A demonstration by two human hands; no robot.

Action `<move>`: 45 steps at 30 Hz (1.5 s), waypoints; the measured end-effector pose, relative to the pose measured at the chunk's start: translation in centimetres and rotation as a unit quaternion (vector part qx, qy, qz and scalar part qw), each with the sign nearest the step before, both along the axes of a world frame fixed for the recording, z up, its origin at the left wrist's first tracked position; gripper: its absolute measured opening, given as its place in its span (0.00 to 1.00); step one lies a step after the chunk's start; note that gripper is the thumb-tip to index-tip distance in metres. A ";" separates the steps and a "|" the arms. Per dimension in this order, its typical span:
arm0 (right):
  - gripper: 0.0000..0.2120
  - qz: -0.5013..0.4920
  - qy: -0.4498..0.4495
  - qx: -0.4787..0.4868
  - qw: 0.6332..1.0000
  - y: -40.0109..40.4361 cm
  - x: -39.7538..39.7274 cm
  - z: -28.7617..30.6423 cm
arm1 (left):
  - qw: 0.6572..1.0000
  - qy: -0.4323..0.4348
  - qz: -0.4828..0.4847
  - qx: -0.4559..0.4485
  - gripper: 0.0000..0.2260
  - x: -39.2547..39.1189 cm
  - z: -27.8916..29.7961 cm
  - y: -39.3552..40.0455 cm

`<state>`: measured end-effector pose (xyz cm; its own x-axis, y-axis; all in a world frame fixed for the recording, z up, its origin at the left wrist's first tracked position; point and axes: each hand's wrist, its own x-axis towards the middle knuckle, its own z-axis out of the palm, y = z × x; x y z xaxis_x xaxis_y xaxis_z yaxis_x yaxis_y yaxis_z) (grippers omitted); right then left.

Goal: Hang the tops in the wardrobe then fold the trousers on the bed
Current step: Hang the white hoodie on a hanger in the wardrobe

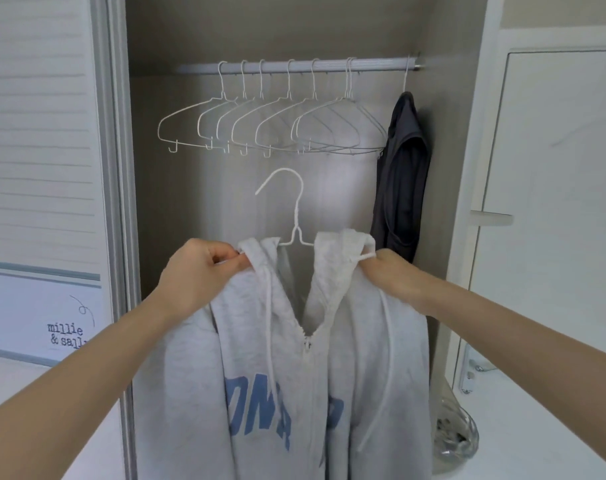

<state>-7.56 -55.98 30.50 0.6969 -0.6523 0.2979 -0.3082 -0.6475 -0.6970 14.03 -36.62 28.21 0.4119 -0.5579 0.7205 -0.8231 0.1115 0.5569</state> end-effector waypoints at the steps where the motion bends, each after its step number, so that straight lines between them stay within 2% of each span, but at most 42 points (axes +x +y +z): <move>1: 0.20 -0.022 -0.037 0.009 0.999 -0.2 0.0 0.2 | 1.000 -0.020 -0.006 0.012 0.14 0.6 0.1 0.1; 3: 0.20 -0.065 -0.083 0.013 0.994 -0.5 -0.6 1.4 | 0.995 -0.074 0.030 0.060 0.16 2.6 0.3 0.7; 5: 0.22 -0.089 -0.109 0.031 0.990 -1.3 -1.7 2.5 | 0.987 -0.089 0.077 0.111 0.18 5.4 0.4 1.8; 7: 0.29 -0.109 -0.130 0.048 0.984 -2.0 -2.7 3.4 | 0.988 -0.041 0.076 0.127 0.15 8.0 0.0 3.2; 9: 0.32 -0.118 -0.135 0.052 0.983 -2.6 -3.5 3.7 | 0.992 0.076 0.019 0.099 0.09 9.5 -0.7 4.1; 11: 0.23 -0.123 -0.123 0.019 0.985 -2.7 -3.9 3.8 | 0.980 0.185 -0.039 0.065 0.13 10.4 -1.2 4.3; 12: 0.20 -0.128 -0.116 0.002 0.985 -2.7 -4.1 3.7 | 0.975 0.210 -0.040 0.059 0.15 10.8 -1.4 4.2; 14: 0.18 -0.129 -0.106 -0.010 0.986 -2.9 -4.3 3.6 | 0.972 0.214 -0.018 0.095 0.15 10.9 -1.5 3.9; 16: 0.12 -0.123 -0.112 0.013 0.986 -2.9 -4.1 3.6 | 0.965 0.197 -0.014 0.172 0.09 10.1 -1.1 3.3; 19: 0.10 -0.122 -0.123 0.037 0.984 -2.8 -3.8 3.5 | 0.952 0.223 -0.086 0.190 0.10 7.5 0.5 1.5; 21: 0.10 -0.131 -0.124 0.039 0.983 -2.7 -3.7 3.4 | 0.959 0.192 -0.090 0.189 0.14 5.9 1.2 0.6; 23: 0.13 -0.143 -0.124 0.016 0.982 -2.7 -3.6 3.1 | 0.975 0.081 -0.070 0.195 0.22 4.7 1.4 -0.1; 25: 0.16 -0.142 -0.115 -0.018 0.983 -2.4 -3.3 2.9 | 0.986 0.011 -0.047 0.157 0.26 3.9 1.6 -0.7; 30: 0.18 -0.093 -0.128 -0.046 0.986 -1.7 -2.3 2.3 | 0.985 -0.121 0.042 0.113 0.18 2.8 1.8 -2.9; 33: 0.17 -0.095 -0.110 -0.135 0.980 -2.6 -3.3 2.3 | 0.989 -0.097 0.111 0.033 0.18 4.7 1.1 -2.3; 36: 0.16 -0.113 -0.014 -0.239 0.964 -3.5 -4.4 2.6 | 0.987 -0.041 0.153 -0.032 0.22 6.7 0.9 -0.8; 39: 0.16 -0.129 0.111 -0.268 0.948 -3.5 -4.4 2.5 | 0.981 -0.022 0.181 -0.064 0.26 7.3 1.1 -0.1; 40: 0.16 -0.141 0.148 -0.254 0.945 -3.4 -4.2 2.5 | 0.979 -0.023 0.190 -0.065 0.26 7.3 1.2 0.0; 42: 0.14 -0.163 0.183 -0.164 0.955 -3.1 -3.7 2.8 | 0.977 -0.021 0.201 -0.068 0.25 7.2 1.4 0.2; 43: 0.14 -0.171 0.165 -0.102 0.966 -2.9 -3.2 2.9 | 0.978 -0.016 0.198 -0.066 0.25 7.2 1.5 0.3; 45: 0.13 -0.170 0.066 -0.013 0.983 -2.8 -2.1 3.2 | 0.983 -0.002 0.175 -0.060 0.25 7.1 1.7 0.4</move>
